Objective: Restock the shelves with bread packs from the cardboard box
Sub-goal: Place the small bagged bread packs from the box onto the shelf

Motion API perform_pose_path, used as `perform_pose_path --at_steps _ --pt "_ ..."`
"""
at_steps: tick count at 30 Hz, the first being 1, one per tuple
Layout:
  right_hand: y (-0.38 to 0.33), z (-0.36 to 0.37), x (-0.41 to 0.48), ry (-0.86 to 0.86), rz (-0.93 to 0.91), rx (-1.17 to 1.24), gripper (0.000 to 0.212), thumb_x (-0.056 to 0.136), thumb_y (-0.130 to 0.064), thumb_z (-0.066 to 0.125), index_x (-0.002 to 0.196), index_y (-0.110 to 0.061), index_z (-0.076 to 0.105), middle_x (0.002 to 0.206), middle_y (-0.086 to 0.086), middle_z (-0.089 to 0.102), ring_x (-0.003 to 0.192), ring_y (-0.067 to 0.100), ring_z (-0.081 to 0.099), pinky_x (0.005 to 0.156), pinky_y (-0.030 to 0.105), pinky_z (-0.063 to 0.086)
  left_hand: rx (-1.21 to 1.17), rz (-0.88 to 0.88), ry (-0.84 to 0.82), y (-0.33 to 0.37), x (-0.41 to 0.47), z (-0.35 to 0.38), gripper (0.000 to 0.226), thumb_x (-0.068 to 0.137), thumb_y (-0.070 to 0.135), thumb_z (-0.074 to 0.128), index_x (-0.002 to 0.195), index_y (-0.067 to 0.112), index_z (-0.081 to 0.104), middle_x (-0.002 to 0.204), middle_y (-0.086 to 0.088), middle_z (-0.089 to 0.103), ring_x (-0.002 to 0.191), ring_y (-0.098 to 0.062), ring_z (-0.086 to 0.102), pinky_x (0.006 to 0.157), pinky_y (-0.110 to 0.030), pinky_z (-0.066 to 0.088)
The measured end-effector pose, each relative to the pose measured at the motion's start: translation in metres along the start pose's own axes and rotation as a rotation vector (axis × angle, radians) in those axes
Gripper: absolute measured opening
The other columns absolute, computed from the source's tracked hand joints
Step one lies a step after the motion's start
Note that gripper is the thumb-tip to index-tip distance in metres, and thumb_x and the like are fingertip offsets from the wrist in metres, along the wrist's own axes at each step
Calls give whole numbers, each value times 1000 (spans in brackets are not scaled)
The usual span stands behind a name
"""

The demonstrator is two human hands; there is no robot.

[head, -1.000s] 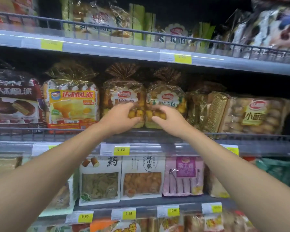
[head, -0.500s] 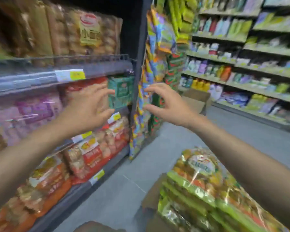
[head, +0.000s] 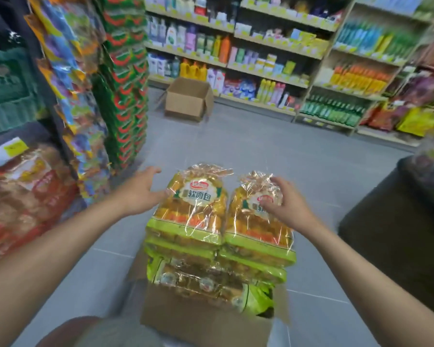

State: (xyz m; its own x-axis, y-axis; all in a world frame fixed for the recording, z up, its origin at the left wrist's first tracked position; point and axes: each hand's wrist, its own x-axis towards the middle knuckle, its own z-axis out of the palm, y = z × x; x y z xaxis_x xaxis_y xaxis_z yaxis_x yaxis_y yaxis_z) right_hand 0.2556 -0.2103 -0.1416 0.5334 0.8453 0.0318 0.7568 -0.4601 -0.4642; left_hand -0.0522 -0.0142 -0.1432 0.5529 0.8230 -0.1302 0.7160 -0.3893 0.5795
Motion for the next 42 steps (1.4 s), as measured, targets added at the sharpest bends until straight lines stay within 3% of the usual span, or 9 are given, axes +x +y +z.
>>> perform_pose_path --at_steps 5,8,12,17,23,27,32,38,42 --pt "56 30 -22 8 371 22 103 84 -66 66 160 -19 15 157 11 43 139 36 45 108 49 40 -147 -199 -163 -14 25 35 91 91 54 65 160 19 18 159 -16 37 139 -32 47 107 -38 44" --pt "76 40 -22 -85 515 189 102 79 -74 64 156 -19 26 142 11 59 126 34 59 106 48 45 -237 -273 -200 -12 29 43 88 94 54 63 160 18 18 154 -12 41 127 -33 53 87 -40 50" --pt "77 40 -19 -106 560 494 70 76 -64 75 124 -14 63 107 6 76 90 20 74 77 35 58 -398 -346 -233 -11 31 45 84 93 48 68 158 14 26 147 -13 49 108 -25 53 83 -40 47" --pt "69 34 -19 -136 559 733 46 84 -43 78 111 -6 71 87 7 79 67 16 74 63 27 57 -556 -388 -283 -21 31 39 54 83 50 78 116 8 71 102 -6 79 99 -25 71 89 -37 54" --pt "60 38 -14 -107 474 897 50 82 -36 81 120 -7 64 96 13 79 81 29 77 67 35 60 -798 -351 -356 -11 19 34 47 79 40 83 117 17 67 109 -13 77 109 -38 70 95 -64 53" --pt "49 35 -9 -27 447 841 67 66 -46 90 116 -9 65 94 11 79 83 30 78 80 48 62 -872 -292 -285 -10 16 33 84 62 37 96 130 19 51 123 -9 71 118 -31 66 98 -59 53" --pt "9 15 -8 52 348 751 54 75 -37 87 113 -13 57 99 5 75 78 23 77 64 32 58 -856 -175 -161 -7 9 18 49 84 19 81 121 29 50 97 0 73 74 -7 72 57 -24 57" --pt "-54 -6 4 120 153 692 53 81 -38 82 115 -15 48 98 -8 62 79 11 67 59 25 52 -813 -18 111 -26 -15 -43 55 81 29 82 124 35 48 129 12 44 114 -7 54 95 -24 43" --pt "-105 -6 28 133 35 707 51 81 -38 83 113 -14 52 101 -4 62 81 7 63 53 17 45 -784 50 310 -38 -40 -97 46 68 43 86 104 40 56 103 21 66 80 3 70 68 -19 55"
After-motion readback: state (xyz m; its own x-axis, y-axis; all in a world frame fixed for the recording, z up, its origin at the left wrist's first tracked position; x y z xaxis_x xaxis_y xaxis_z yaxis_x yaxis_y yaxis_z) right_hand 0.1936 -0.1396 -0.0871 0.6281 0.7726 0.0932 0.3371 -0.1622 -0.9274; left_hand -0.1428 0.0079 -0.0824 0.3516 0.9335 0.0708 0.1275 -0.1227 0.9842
